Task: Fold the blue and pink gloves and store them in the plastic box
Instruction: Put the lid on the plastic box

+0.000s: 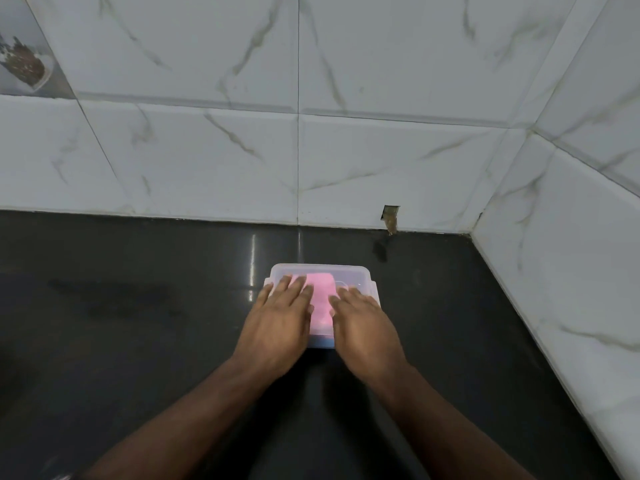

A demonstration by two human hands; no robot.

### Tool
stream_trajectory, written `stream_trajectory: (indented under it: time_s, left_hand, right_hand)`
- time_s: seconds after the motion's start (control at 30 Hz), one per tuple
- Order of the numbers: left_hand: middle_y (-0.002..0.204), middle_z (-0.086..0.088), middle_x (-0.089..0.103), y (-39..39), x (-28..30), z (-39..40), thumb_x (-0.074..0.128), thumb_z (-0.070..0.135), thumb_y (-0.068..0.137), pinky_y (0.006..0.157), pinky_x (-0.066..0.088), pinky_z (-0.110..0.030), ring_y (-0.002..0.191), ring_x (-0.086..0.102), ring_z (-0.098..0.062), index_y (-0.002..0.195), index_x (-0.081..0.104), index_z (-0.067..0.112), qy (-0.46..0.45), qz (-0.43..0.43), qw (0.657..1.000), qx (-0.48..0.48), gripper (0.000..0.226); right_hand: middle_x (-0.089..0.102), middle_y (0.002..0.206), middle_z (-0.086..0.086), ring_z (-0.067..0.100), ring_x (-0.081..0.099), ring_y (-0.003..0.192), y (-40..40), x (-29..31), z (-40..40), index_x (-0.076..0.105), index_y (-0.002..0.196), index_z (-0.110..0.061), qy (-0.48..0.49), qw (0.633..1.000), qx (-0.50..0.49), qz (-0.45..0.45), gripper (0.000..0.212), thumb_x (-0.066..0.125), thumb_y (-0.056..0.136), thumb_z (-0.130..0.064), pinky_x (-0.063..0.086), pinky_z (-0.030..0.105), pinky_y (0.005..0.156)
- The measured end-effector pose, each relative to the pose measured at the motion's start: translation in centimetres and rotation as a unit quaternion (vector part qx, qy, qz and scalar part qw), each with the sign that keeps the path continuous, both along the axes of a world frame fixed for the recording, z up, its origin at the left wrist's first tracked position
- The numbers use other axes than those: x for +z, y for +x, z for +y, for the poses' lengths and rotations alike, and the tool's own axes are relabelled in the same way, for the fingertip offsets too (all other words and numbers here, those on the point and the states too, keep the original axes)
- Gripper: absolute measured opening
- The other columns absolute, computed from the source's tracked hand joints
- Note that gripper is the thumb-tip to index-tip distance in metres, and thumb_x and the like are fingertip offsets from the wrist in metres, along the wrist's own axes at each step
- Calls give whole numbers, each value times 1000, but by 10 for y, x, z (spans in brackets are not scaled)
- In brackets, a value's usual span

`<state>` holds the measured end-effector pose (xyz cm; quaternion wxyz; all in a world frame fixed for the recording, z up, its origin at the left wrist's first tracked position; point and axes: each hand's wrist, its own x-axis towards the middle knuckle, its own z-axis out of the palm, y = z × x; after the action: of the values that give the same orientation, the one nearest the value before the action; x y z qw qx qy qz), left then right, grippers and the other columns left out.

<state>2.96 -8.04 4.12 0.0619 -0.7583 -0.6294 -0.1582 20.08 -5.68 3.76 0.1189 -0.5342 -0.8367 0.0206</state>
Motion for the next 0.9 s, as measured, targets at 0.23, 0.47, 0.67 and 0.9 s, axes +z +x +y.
stream_trajectory:
  time_s: [0.23, 0.47, 0.67, 0.9]
  left_hand:
    - [143, -13, 57, 10, -34, -41, 38, 23, 90, 118, 30, -43, 136, 50, -29, 136, 60, 5, -8, 30, 999, -25, 54]
    - [152, -16, 45, 8, -40, -33, 38, 18, 86, 118, 18, -44, 145, 37, -31, 144, 49, 2, -24, 30, 999, -32, 62]
    - [157, -17, 38, 2, -39, -6, 34, 19, 84, 119, 11, -45, 149, 29, -32, 148, 44, 1, -42, 44, 998, -18, 66]
    - [166, -15, 15, -5, -28, 36, 12, 29, 79, 124, 0, -44, 154, 6, -30, 157, 24, 4, -84, 52, 995, -20, 82]
  right_hand:
    - [66, 130, 7, 26, 61, 123, 2, -24, -31, 68, 124, -14, 37, 999, -16, -17, 51, 37, 84, -21, 44, 46, 104]
    - [65, 132, 9, 28, 60, 124, -3, -21, -24, 66, 126, -13, 26, 999, -14, -36, 56, 34, 82, -20, 42, 46, 105]
    - [49, 148, 13, 30, 44, 139, -12, -13, -1, 51, 142, -10, -11, 1000, -1, -19, 57, 37, 86, -16, 28, 45, 115]
    - [16, 164, 10, 27, 12, 152, -20, -2, 44, 21, 156, -13, -52, 998, 9, -46, 64, 41, 95, -15, 7, 41, 122]
